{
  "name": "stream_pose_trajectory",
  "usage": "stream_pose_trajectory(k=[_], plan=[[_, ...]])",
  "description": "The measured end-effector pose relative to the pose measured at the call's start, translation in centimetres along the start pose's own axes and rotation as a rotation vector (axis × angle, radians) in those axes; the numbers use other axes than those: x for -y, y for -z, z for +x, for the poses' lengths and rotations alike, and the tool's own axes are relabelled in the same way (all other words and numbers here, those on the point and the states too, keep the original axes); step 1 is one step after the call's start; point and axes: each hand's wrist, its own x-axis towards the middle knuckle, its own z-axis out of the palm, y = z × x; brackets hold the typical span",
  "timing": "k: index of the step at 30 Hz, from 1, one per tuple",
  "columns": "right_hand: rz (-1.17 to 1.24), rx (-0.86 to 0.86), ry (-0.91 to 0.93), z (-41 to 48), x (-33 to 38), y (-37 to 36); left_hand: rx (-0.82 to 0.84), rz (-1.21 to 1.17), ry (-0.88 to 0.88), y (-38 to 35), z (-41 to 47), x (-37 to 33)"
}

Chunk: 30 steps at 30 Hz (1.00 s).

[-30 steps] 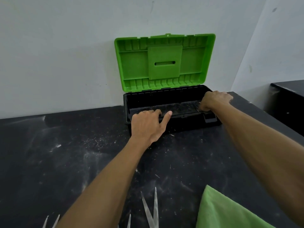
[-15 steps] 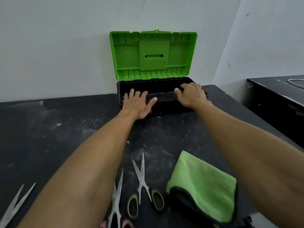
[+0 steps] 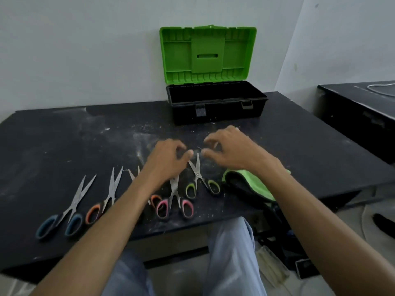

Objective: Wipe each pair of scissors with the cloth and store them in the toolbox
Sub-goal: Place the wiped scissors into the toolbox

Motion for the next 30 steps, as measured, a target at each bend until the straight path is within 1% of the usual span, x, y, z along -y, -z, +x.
stream_pose_trajectory(k=[3,5,8,11,14,15,17,20,22,23,25,26,27,28,30], plan=[[-0.143,0.137,-0.01,-3.4,1.5,-0.6,0.078,-0.048,-0.014,0.1,-4.3,-1.0],[-0.238,0.211,-0.018,-4.8,2.3,-1.1,0.118,-0.018,-0.021,-0.1,-6.1,-1.3],[-0.26,0.252,-0.038,-5.9,2.7,-2.3,0.101,0.069,-0.032,-0.8,-7.4,-1.2],[-0.231,0.206,-0.056,-6.3,2.6,-2.6,0.039,0.09,-0.025,-1.3,-8.0,-1.5],[-0.2,0.124,-0.057,-6.4,2.5,-2.6,-0.002,0.025,-0.005,-1.5,-8.4,-1.5],[-0.166,0.087,-0.064,-6.4,2.5,-2.5,-0.013,-0.018,0.017,-1.4,-8.5,-1.3],[-0.041,-0.046,-0.067,-6.5,2.2,-2.3,-0.074,-0.127,0.051,-0.8,-8.9,-1.1],[0.192,-0.276,-0.089,-7.3,2.3,-1.8,-0.176,-0.388,0.099,1.1,-9.4,-1.0],[0.355,-0.386,-0.099,-8.1,3.2,-1.8,-0.202,-0.677,0.179,2.1,-9.9,-1.1],[0.415,-0.435,-0.101,-8.4,3.8,-1.9,-0.212,-0.893,0.25,2.4,-10.2,-1.2],[0.465,-0.535,-0.101,-9.0,5.1,-2.2,-0.211,-1.415,0.399,2.9,-10.9,-2.1],[0.473,-0.572,-0.094,-9.2,5.9,-2.4,-0.214,-1.632,0.46,3.0,-11.2,-2.8],[0.489,-0.596,-0.083,-9.5,6.6,-2.7,-0.231,-1.775,0.51,3.0,-11.5,-3.4],[0.514,-0.608,-0.073,-9.7,7.3,-3.0,-0.255,-1.85,0.549,2.9,-11.8,-3.9],[0.565,-0.598,-0.055,-9.9,8.6,-3.6,-0.313,-1.843,0.593,2.5,-12.0,-4.8]])
